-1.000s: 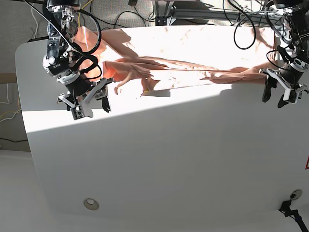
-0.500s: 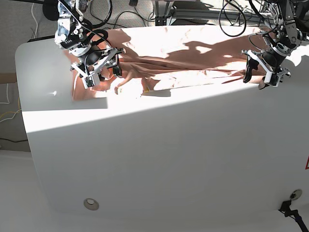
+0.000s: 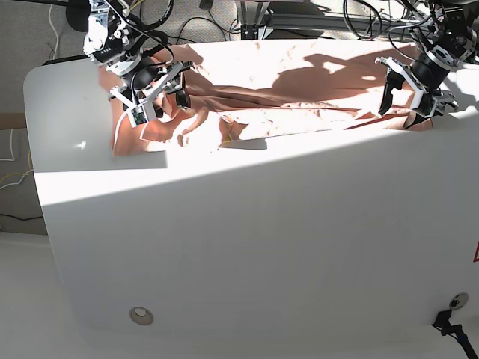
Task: Fold the T-shirt properly
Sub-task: 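Open both grippers and regrasp the folded shirt edge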
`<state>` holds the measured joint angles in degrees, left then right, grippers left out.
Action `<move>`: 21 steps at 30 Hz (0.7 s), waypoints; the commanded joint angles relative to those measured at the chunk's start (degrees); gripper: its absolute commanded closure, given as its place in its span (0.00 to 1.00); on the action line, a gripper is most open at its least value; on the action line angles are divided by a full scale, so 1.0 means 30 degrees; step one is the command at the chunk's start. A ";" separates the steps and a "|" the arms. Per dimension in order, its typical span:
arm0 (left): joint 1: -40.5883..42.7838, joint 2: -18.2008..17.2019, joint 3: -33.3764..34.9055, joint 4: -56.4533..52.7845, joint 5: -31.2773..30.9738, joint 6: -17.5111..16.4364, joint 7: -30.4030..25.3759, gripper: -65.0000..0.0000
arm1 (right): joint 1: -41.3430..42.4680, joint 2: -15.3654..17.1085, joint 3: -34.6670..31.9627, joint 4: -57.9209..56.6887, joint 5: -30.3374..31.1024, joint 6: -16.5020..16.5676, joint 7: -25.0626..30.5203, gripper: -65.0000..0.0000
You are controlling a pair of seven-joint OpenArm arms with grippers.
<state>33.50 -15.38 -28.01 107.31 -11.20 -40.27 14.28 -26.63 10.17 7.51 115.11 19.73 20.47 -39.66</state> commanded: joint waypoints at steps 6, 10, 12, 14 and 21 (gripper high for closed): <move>0.0014 0.0100 0.1293 -0.1058 -0.0266 0.0090 -0.0380 0.57 | 0.1508 -0.0007 -0.0026 0.0238 0.0326 0.0781 0.0604 0.51; 0.0014 0.0891 0.1293 -0.1967 -0.0207 0.0090 -0.0380 1.00 | 0.1918 -0.0007 -0.0583 -0.0670 0.0326 0.1104 0.0604 1.00; 0.0014 0.0950 0.1322 -0.2260 -0.0207 0.0090 -0.0380 1.00 | 0.1859 -0.0007 -0.0671 -0.1051 0.0296 0.1162 0.0604 1.00; 0.0014 0.0950 0.1322 -0.2611 -0.0207 0.0090 -0.0380 1.00 | 0.1771 -0.0007 -0.0730 -0.1608 0.0326 0.1309 0.0604 1.00; -0.1187 0.0657 0.2025 -0.5307 -0.0149 0.0090 -0.0380 1.00 | 0.1449 0.0022 -0.0700 -0.4861 0.0179 0.1661 0.1542 1.00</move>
<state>30.04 -12.60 -22.22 91.90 -10.94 -39.70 13.93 -22.59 9.82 5.26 101.49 20.08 25.41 -36.49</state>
